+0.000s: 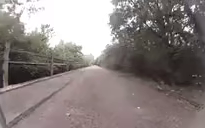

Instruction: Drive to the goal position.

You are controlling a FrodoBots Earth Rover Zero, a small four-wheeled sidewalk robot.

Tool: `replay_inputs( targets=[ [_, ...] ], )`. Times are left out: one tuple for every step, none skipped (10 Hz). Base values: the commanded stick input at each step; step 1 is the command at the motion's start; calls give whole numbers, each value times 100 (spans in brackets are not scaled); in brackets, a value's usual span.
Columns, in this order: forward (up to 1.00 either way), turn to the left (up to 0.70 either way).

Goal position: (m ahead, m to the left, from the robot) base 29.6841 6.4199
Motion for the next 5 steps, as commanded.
replay_inputs(
  targets=[
    [70, 26],
    [70, 5],
    [70, 1],
    [70, 0],
    [70, 0]
  ],
)
